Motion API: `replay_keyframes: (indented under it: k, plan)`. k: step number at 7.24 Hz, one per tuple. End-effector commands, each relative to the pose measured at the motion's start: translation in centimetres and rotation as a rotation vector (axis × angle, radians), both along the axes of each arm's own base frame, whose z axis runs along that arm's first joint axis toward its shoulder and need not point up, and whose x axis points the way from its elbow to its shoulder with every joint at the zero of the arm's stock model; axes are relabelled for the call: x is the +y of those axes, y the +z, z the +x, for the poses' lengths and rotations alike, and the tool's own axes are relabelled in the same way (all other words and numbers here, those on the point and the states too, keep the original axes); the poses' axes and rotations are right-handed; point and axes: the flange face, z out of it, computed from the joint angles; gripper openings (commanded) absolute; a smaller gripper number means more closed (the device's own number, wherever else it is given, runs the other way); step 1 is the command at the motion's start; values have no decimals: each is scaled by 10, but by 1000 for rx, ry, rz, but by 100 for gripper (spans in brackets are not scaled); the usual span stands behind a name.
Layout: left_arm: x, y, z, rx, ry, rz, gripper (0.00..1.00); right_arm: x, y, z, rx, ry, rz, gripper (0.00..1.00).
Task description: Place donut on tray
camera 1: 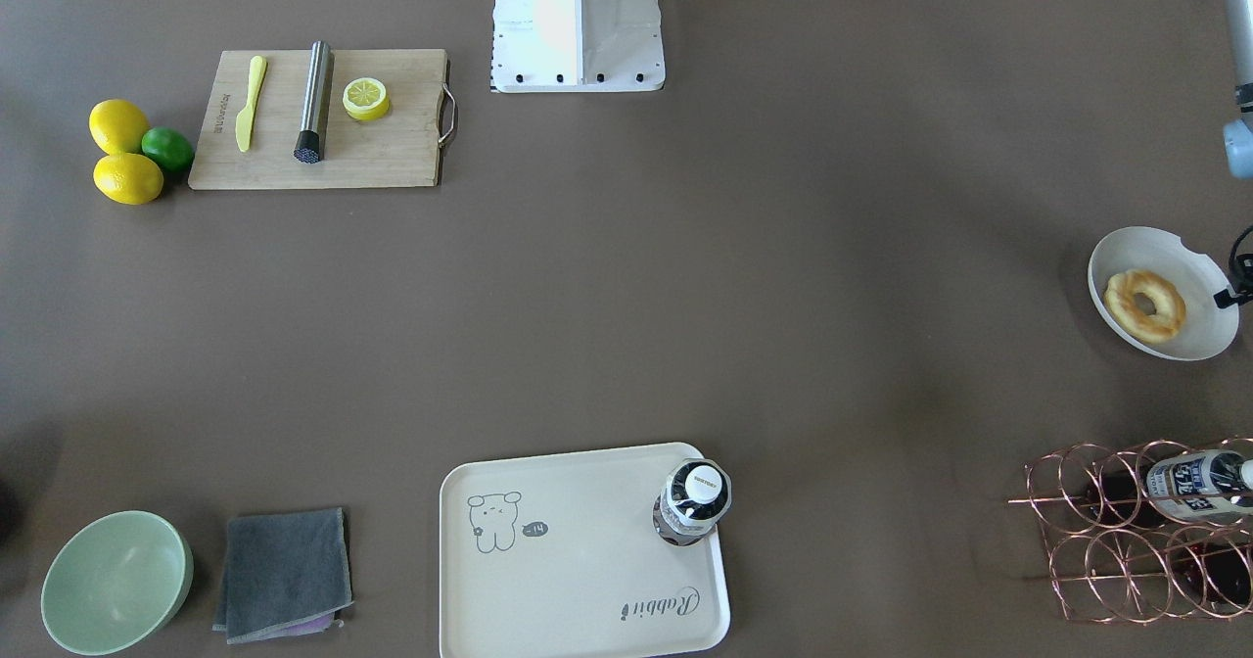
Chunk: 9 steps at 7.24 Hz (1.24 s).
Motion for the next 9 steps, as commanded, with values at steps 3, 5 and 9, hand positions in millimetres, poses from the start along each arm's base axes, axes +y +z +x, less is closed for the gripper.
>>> replay_keyframes:
  k: [3,5,9]
  plan:
    - [-7,-41,8,120,-11,-25,0,0,0,0,0,0,0,100]
    - [-15,-83,13,167,-51,-37,0,0,0,0,-1,-1,1,100]
    - [-7,-203,46,268,-179,-100,0,-22,-49,-50,-69,75,-42,100]
